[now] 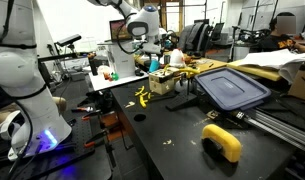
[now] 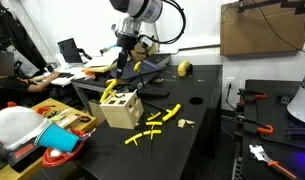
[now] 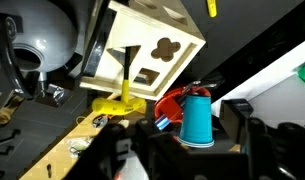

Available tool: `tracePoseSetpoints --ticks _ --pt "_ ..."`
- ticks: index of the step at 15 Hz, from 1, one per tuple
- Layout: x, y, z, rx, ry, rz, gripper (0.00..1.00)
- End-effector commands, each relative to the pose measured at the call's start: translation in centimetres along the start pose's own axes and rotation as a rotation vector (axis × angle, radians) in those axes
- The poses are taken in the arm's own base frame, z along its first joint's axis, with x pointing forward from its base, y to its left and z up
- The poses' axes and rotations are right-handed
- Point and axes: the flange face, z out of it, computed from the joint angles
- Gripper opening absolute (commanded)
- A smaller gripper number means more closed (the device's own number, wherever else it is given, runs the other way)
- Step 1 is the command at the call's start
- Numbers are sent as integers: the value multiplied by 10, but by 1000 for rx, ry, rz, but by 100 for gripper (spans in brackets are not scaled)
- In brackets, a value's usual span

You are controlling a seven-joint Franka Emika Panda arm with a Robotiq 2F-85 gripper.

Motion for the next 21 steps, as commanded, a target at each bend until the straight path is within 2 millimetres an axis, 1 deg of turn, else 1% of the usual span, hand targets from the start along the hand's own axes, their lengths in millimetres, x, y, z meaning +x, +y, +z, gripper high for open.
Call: tracePoseSetpoints --ticks 1,5,10,13,19,21 --pt "14 -8 -22 29 -34 -2 99" --pt "26 -9 -29 19 -65 -27 100" --pt "41 -4 -40 -24 -118 -66 100" --pt "56 0 -47 -77 -126 -76 100" --pt "87 17 -49 -143 -124 -49 100" --pt "96 24 -47 -176 -130 -3 100"
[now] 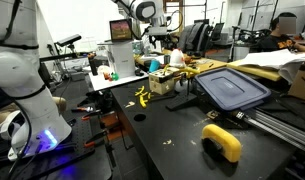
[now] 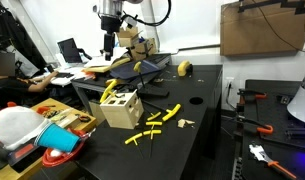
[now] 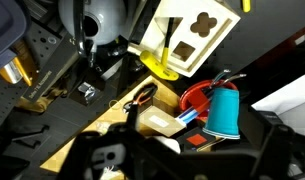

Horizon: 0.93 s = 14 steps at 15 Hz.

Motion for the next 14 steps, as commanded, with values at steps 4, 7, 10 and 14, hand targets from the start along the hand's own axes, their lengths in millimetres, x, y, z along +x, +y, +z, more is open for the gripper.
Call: tracePoseSetpoints --ticks 4,7,10,14 --pt "33 21 5 -110 -19 179 100" --pt "45 25 4 -189 -17 277 100" --pt "53 26 2 -270 -26 356 100" --pt "61 22 6 -341 -34 423 100"
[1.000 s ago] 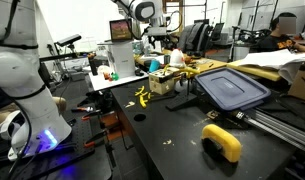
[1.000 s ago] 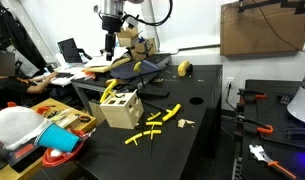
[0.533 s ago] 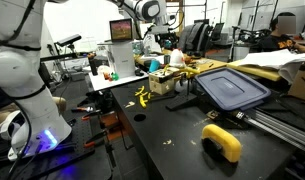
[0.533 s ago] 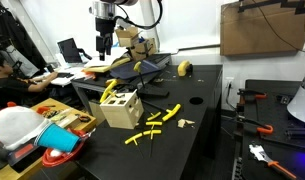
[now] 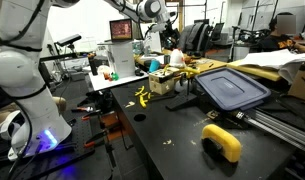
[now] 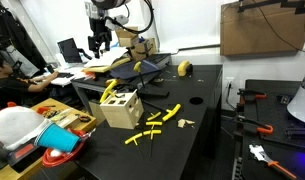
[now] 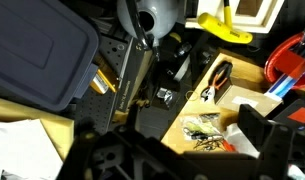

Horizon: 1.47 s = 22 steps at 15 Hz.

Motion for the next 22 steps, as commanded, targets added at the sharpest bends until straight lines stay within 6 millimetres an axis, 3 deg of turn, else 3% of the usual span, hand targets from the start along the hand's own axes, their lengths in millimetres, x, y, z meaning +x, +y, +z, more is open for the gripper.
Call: tracePoseSetpoints --ticks 1,15,22 --pt "9 -7 0 -57 -18 59 100" --pt "5 -8 4 -37 -5 48 100" --pt "9 -21 22 5 -112 -19 100"
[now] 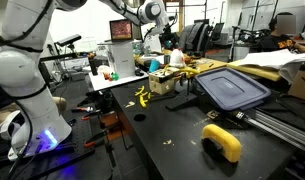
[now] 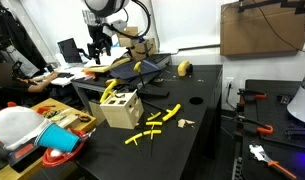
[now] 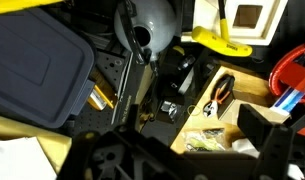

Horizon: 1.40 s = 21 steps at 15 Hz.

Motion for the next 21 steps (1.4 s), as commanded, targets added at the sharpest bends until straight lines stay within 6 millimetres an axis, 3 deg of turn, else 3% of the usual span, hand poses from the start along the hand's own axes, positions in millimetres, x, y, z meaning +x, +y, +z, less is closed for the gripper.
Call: tracePoseSetpoints --ticks 1,8,13,21 --pt "12 -6 0 35 -55 -56 100" --pt "26 -25 4 157 -176 -181 100" --pt "22 -41 31 224 -284 -266 100" --pt "25 -61 71 256 -281 -361 100"
